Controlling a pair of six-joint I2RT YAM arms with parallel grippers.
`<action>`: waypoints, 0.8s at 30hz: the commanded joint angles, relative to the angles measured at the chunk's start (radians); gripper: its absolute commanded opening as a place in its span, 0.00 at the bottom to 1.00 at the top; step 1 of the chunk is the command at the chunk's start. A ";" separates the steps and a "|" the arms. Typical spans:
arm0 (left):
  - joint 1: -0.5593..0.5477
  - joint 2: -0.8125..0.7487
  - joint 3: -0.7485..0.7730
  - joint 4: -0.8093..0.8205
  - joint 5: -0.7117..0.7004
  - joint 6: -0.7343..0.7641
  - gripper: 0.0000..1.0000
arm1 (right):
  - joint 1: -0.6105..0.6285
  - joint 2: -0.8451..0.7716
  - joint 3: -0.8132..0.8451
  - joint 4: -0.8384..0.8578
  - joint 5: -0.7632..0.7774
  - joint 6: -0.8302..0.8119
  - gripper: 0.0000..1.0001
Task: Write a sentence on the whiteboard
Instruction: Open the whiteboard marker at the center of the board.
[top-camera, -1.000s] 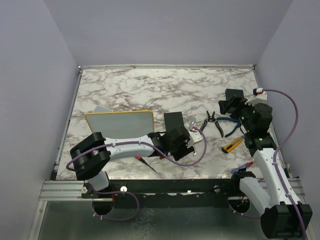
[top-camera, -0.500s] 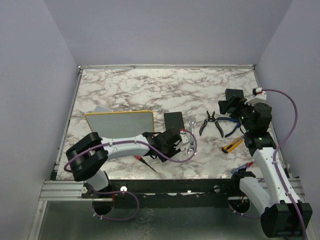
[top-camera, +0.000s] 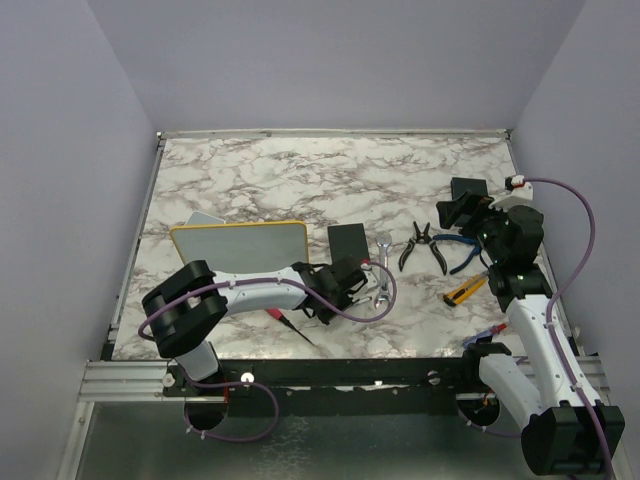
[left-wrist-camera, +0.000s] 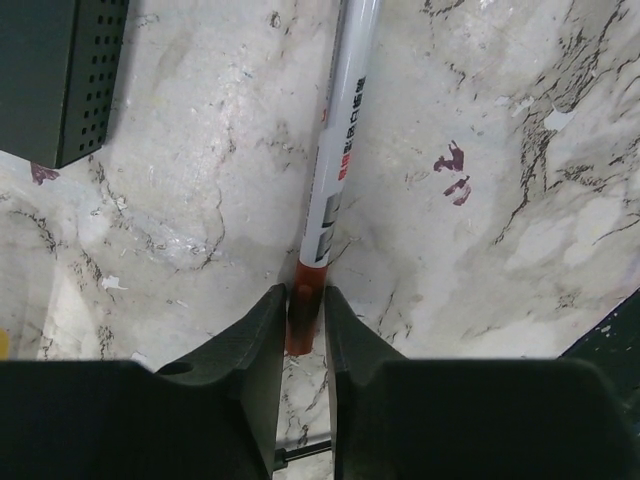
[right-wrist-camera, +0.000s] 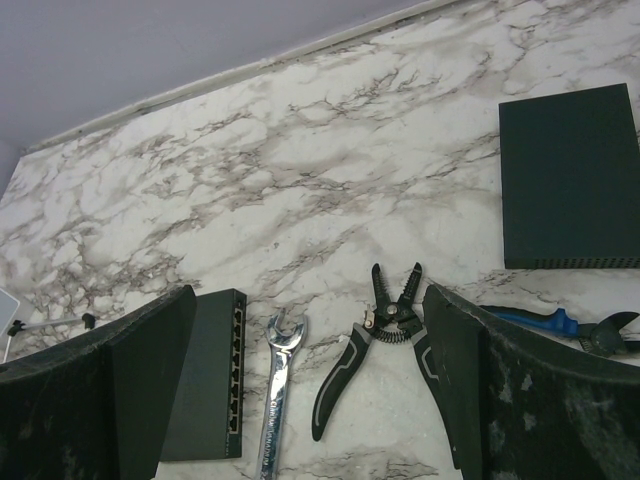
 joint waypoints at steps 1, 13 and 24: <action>0.002 0.006 0.021 -0.035 0.020 0.002 0.19 | -0.003 0.000 -0.001 -0.004 -0.030 0.004 0.99; 0.001 -0.167 -0.018 -0.030 -0.088 0.093 0.00 | -0.003 -0.004 -0.014 0.001 -0.082 0.047 1.00; -0.001 -0.355 -0.149 0.195 -0.104 0.254 0.00 | -0.003 0.106 -0.014 -0.047 -0.538 0.096 0.94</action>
